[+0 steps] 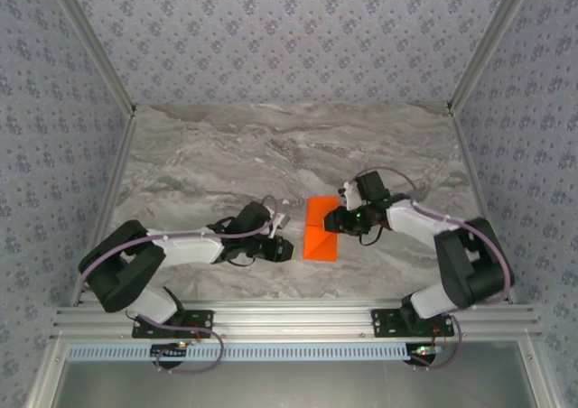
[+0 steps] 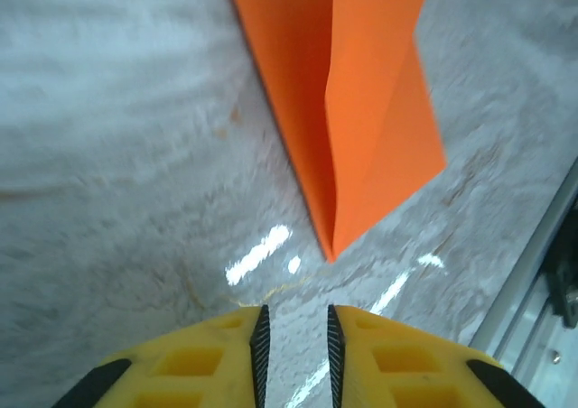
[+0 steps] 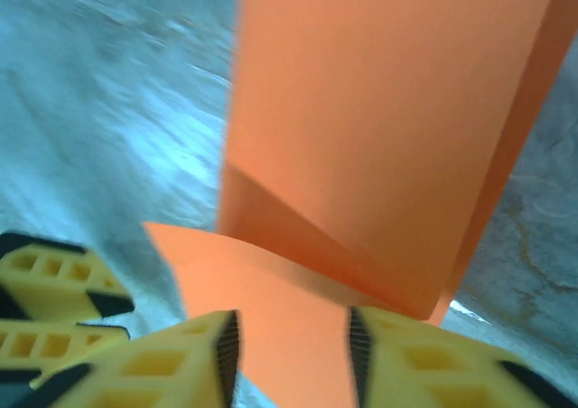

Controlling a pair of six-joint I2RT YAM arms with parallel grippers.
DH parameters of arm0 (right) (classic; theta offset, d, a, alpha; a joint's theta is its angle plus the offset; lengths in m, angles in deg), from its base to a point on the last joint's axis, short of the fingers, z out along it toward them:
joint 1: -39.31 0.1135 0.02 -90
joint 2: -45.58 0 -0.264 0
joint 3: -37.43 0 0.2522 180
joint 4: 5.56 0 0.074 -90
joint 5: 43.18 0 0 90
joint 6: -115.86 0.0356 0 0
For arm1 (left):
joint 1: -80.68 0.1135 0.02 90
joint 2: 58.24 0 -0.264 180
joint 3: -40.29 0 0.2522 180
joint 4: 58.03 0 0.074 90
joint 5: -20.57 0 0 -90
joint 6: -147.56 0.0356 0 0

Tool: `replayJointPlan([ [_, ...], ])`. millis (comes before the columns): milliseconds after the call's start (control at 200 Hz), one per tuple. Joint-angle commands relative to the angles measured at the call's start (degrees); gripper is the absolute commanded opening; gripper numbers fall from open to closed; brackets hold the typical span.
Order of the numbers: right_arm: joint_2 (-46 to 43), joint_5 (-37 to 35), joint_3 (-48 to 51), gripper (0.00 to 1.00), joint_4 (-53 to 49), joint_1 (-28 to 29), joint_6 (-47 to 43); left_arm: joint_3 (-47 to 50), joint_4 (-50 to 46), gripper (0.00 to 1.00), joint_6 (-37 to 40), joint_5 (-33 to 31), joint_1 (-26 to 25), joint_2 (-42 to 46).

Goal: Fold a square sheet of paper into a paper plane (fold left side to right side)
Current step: Turn over the paper at the center of the table.

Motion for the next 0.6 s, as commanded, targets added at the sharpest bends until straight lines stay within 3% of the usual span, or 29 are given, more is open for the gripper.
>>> replayJointPlan([
  [0, -7.7, -0.36, 3.13, 0.54, 2.14, -2.63, 1.05, -1.48, 3.04, 0.34, -1.42, -0.45, 1.72, 2.1],
  [140, -14.01, 2.44, 8.8, 0.76, 3.92, -6.32, 1.6, -3.11, 7.51, 0.41, -2.55, -0.33, 2.12, -0.04],
  [255, -13.94, 7.98, 12.13, 0.82, 9.37, -6.62, 3.88, -3.38, 9.83, 0.44, -3.83, -2.78, 2.08, -1.62],
  [430, -10.52, 10.25, 12.82, 0.79, 15.57, -4.21, 5.99, -0.56, 12.3, 0.54, -6.89, -12.02, 2.12, 0.75],
  [595, -5.01, 9.81, 10.56, 0.75, 17.81, -1.59, 6.64, -0.29, 9.3, 0.59, -6.71, -15.46, 2.13, 3.48],
])
